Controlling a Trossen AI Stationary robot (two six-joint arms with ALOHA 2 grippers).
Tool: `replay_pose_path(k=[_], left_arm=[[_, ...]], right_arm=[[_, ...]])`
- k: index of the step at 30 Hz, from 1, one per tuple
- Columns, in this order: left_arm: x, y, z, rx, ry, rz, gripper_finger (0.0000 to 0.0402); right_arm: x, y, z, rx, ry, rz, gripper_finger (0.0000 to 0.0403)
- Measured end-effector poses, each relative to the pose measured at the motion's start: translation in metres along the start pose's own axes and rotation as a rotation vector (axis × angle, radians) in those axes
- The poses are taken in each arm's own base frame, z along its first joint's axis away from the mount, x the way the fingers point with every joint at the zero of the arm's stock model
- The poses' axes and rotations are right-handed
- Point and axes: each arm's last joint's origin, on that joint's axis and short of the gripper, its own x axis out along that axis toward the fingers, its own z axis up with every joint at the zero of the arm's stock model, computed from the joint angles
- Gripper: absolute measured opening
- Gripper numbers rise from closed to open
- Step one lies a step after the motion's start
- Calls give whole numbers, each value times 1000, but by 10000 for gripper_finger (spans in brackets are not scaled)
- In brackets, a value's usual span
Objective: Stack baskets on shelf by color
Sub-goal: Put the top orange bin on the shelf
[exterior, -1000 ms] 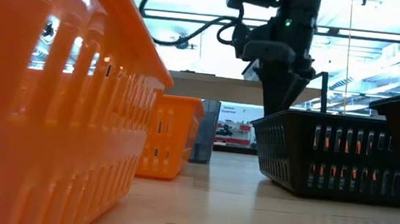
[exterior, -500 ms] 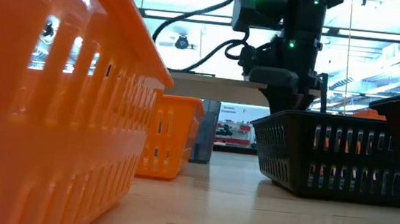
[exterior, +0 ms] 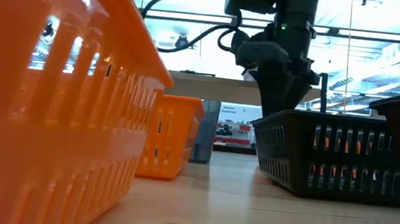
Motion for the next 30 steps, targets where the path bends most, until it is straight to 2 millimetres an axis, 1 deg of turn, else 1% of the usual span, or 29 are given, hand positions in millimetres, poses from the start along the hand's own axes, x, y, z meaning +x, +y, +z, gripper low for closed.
replay_pose_path(k=[5,10,17,20,23,30], left_arm=[[0,0,0,0,0,0,172],[0,0,0,0,0,0,172],[0,0,-1,14,13,2,172],[0,0,-3,44,35,3,172],[0,0,-4,70,42,3,172],[0,0,-4,62,42,4,172]], right_arm=[[0,6,3,7,-44,47,195],[0,5,3,41,-50,46,194],[22,-7,-5,67,-15,3,194],[28,-8,-5,75,-24,17,194],[30,-7,-6,66,-23,38,193],[30,-5,-8,50,-24,48,180]])
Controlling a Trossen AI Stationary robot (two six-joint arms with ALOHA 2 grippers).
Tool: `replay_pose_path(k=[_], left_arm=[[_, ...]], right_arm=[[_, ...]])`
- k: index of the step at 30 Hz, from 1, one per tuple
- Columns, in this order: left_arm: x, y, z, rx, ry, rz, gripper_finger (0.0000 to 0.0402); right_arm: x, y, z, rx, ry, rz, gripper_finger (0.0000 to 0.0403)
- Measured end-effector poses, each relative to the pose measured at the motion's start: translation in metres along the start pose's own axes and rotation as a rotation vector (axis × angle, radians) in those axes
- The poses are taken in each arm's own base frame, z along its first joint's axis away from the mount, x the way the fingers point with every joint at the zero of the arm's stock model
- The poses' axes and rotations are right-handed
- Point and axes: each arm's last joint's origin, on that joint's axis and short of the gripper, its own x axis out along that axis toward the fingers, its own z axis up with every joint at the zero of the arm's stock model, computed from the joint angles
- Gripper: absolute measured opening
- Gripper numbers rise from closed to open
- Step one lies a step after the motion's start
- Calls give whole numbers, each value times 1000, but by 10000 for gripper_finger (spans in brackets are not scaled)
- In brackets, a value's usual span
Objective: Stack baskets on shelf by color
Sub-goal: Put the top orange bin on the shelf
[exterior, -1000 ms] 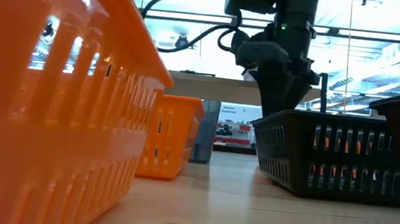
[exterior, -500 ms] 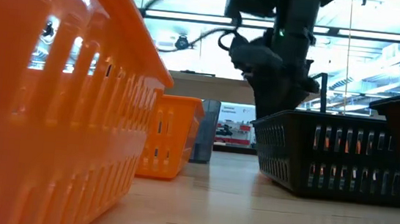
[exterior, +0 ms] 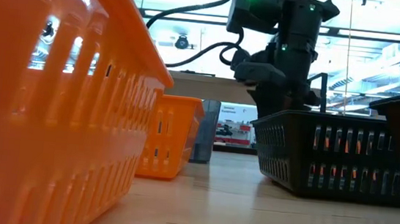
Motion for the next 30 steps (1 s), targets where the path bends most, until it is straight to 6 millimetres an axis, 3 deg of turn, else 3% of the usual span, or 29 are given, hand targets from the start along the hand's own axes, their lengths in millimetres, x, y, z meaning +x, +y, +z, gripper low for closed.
replay_pose_path(k=[30], left_arm=[[0,0,0,0,-1,0,172]], right_arm=[[-4,14,-17,-72,1,20,71]])
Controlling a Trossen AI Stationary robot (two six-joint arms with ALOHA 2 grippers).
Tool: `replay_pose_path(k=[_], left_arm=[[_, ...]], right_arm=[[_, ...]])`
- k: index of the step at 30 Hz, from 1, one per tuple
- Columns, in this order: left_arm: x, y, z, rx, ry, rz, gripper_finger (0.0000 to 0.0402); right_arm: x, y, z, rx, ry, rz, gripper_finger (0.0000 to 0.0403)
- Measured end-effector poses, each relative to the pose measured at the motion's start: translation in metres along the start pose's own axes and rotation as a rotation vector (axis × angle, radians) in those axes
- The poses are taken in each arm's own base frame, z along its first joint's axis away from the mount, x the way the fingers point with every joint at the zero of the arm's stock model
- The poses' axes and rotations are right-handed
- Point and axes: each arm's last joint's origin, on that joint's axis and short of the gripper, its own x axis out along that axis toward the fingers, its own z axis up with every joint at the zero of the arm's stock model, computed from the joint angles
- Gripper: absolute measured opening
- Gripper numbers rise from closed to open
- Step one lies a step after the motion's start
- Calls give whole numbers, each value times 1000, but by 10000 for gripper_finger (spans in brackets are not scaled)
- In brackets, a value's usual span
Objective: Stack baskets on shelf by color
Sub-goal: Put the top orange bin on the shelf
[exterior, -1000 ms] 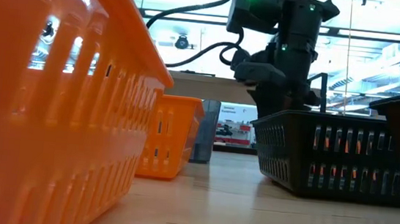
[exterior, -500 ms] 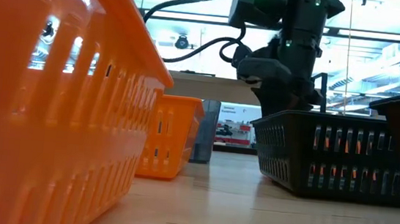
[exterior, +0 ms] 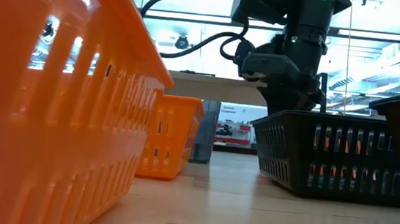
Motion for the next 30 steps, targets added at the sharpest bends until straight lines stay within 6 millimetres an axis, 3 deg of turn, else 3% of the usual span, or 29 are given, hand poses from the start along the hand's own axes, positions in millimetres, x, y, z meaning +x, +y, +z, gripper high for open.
replay_pose_path(k=[12,20,30], left_arm=[[0,0,0,0,0,0,172],[0,0,0,0,0,0,172],[0,0,0,0,0,0,172]], right_arm=[[0,1,-1,-11,28,26,24],[-1,3,-4,-46,30,31,21],[-5,19,-22,-143,30,57,21]])
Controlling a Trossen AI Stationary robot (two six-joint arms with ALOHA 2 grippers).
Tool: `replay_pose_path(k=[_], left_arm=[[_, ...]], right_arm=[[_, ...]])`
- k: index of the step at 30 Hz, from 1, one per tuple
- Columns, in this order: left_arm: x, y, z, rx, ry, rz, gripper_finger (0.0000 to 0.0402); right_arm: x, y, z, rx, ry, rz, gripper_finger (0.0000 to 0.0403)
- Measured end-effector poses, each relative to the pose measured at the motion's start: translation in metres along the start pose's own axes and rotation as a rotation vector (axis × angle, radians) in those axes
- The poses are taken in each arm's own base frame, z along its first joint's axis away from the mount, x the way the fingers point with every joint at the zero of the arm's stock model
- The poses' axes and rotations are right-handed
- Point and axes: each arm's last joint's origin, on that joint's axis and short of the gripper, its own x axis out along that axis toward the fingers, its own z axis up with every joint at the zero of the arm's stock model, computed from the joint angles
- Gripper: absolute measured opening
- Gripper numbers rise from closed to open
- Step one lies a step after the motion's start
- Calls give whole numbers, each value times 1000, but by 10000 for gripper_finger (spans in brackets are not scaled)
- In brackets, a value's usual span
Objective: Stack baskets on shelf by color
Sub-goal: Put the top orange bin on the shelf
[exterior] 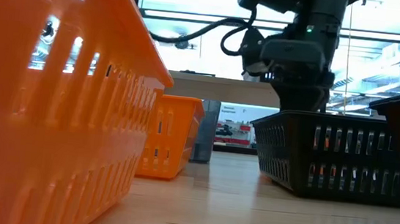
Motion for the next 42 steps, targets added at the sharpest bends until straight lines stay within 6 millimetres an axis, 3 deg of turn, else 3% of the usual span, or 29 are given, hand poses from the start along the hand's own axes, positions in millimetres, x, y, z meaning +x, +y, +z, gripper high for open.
replay_pose_path(k=[11,42], left_arm=[[0,0,0,0,0,0,172],[0,0,0,0,0,0,172]], right_arm=[[-2,13,-9,-52,-2,49,21],[-2,15,-11,-55,26,79,21]])
